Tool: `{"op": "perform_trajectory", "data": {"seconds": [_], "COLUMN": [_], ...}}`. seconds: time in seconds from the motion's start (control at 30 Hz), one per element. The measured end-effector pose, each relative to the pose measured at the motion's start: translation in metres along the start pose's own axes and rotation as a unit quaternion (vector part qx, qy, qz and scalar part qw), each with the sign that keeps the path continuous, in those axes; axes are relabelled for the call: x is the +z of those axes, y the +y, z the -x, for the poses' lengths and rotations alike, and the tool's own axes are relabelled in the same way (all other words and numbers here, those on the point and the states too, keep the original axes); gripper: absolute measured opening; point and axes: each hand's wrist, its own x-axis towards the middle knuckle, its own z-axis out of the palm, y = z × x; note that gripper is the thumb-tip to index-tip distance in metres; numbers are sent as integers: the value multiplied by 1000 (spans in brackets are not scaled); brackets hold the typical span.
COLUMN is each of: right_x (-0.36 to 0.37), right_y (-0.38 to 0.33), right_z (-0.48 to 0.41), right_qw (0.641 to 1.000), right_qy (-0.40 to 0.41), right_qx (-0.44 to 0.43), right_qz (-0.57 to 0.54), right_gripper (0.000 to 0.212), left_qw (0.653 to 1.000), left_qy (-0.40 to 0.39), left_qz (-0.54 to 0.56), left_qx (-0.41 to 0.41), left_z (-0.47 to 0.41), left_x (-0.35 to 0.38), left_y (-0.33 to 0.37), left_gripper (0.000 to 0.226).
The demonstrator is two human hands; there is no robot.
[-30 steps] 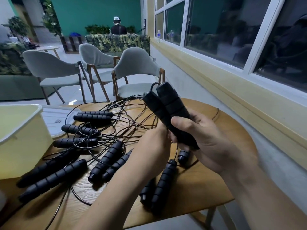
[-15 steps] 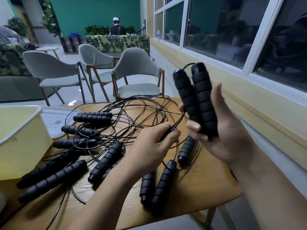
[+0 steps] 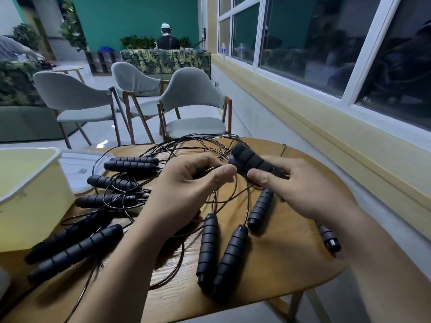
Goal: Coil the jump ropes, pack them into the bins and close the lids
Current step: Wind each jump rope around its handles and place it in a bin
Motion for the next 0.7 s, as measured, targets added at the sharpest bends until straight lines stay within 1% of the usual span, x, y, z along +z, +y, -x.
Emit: {"op": "perform_trajectory", "data": {"seconds": [0.07, 0.1, 0.13, 0.23, 0.3, 0.33, 0.43, 0.5, 0.57, 0.6, 0.63, 0.7], "right_x": [2, 3, 4, 4, 2, 2, 1, 2, 2, 2, 2, 3], "right_y": [-1, -1, -4, -12, -15, -15, -11, -11, -11, -12, -12, -13], "right_z": [1, 2, 3, 9, 10, 11, 9, 10, 10, 10, 10, 10], "right_qw": [997, 993, 986, 950, 932, 928, 918, 913, 910, 910, 911, 911], "right_qy": [-76, -119, -167, -304, -349, -354, -347, -332, -314, -301, -284, -241], "right_qx": [5, 7, 9, -11, -27, -33, -32, -35, -48, -53, -56, -58], "right_qz": [5, 0, -16, -64, -91, -114, -190, -236, -267, -280, -294, -329], "right_gripper": [35, 35, 31, 8, 7, 14, 45, 50, 49, 51, 57, 74], "left_qw": [1000, 1000, 1000, 1000, 1000, 1000, 999, 998, 998, 999, 999, 997], "left_qy": [16, 20, 20, 6, -13, -23, -30, -38, -46, -41, -38, -38], "left_qz": [-14, -20, -22, -18, 1, 19, 44, 43, 36, 21, 5, -42], "left_qx": [7, 8, 7, -1, -8, -10, 2, 6, 13, 9, -6, -47], "left_z": [-1, -1, -1, -1, 0, 1, 0, -2, -2, -1, -1, 1], "left_x": [-5, -7, -8, -11, -12, -13, -11, -9, -6, -4, -1, 7], "left_y": [0, 0, -2, -7, -9, -9, -9, -11, -14, -14, -13, -11], "left_gripper": [26, 26, 26, 22, 17, 15, 17, 21, 15, 22, 34, 59]}}
